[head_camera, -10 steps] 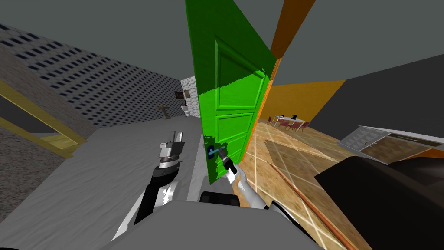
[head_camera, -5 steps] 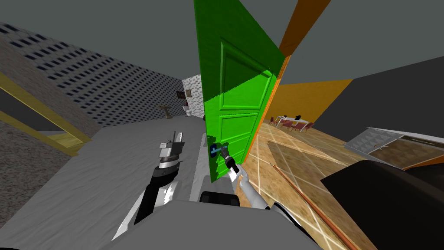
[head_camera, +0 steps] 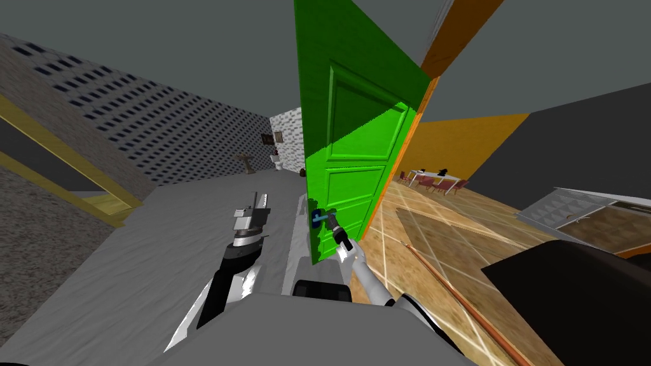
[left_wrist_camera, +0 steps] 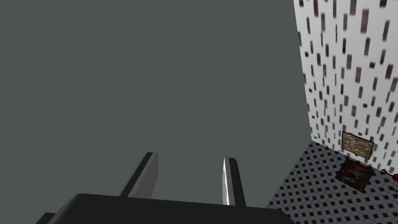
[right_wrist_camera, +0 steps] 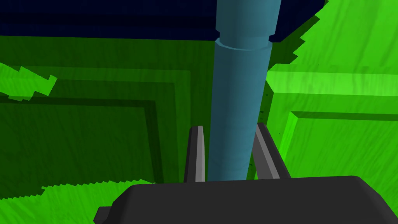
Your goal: Push the door open
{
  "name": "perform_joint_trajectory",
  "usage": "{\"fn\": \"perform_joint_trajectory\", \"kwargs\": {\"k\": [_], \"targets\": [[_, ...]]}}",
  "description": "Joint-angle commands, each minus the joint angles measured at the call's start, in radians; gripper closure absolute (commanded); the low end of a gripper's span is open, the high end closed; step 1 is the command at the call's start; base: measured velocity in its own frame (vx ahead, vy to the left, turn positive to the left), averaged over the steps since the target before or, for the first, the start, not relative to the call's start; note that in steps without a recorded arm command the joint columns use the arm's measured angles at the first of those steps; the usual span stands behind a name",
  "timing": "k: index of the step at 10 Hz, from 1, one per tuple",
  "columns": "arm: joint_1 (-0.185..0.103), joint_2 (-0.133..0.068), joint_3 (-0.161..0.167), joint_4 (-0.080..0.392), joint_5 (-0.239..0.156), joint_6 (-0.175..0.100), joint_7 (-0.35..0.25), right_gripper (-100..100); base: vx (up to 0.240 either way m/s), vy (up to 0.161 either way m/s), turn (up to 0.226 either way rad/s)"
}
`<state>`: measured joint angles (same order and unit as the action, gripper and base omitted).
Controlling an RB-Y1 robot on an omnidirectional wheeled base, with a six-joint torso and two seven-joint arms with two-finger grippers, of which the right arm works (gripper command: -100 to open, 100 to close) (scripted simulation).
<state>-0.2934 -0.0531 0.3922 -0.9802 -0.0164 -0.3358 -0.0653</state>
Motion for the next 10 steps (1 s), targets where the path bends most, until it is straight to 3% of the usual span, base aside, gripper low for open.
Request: {"fn": "perform_joint_trajectory", "kwargs": {"k": [1,3,10], "targets": [[-0.005,-0.006,-0.041,0.0,0.002,-0.006,0.006,100,0.056,0.099,0.035],[-0.006,-0.004,-0.058,0.003,0.004,-0.007,0.008,100,0.047,0.075,0.015],[-0.012,0.019,-0.171,0.025,0.018,-0.011,0.022,100,0.036,0.081,0.027]]}}
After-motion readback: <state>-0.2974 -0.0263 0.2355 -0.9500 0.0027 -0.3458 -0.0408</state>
